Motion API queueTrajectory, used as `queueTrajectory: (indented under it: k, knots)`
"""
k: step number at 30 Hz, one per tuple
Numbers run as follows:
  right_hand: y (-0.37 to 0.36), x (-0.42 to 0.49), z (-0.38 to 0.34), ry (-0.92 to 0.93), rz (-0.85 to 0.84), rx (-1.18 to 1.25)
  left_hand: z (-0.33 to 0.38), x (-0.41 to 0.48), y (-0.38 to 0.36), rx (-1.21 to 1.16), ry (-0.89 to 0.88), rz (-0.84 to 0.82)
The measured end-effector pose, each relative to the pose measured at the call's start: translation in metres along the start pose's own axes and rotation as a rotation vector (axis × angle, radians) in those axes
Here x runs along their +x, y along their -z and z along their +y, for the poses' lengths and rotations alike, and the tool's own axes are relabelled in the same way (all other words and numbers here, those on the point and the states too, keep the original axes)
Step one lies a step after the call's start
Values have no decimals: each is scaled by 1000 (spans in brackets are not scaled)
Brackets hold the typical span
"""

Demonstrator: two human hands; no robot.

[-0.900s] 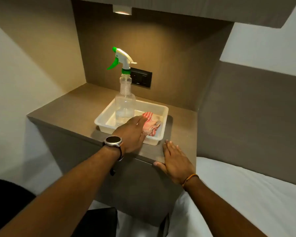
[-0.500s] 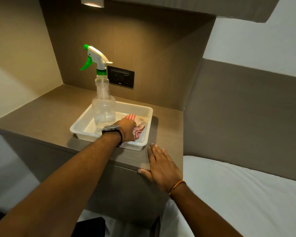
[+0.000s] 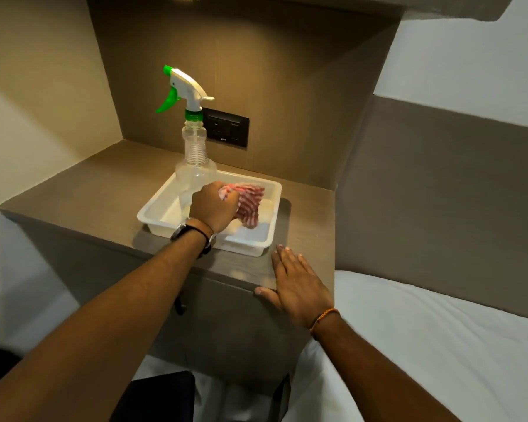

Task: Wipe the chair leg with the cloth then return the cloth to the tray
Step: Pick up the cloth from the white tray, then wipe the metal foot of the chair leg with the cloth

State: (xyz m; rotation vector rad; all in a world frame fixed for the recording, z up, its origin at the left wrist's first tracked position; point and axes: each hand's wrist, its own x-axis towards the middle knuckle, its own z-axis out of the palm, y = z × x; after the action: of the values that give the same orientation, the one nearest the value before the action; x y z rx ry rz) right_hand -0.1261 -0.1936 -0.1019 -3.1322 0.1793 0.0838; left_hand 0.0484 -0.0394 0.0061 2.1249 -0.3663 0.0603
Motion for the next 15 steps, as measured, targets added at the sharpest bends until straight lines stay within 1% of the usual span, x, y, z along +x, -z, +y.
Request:
queueTrajectory:
  k: [2,6,9,10,13,15]
  knots:
    - [1,-1,-1,1,-1,6,-4,-14,17,-106,44,42]
    - [3,-3,-4,-2,8,-8,-16,-63,52,-319,78,100]
    - [5,-4,-5,-1,13,-41,-36,-112,76,-538,236,105]
    - [7,-4,-6,3,5,-42,-48,-130,84,-567,275,105]
    - [14,-7,-13,-16,-21,-21,-95,-188,103,-531,305,128]
    - [12,-19,-25,-34,21,8,-132,-230,113,-475,314,155]
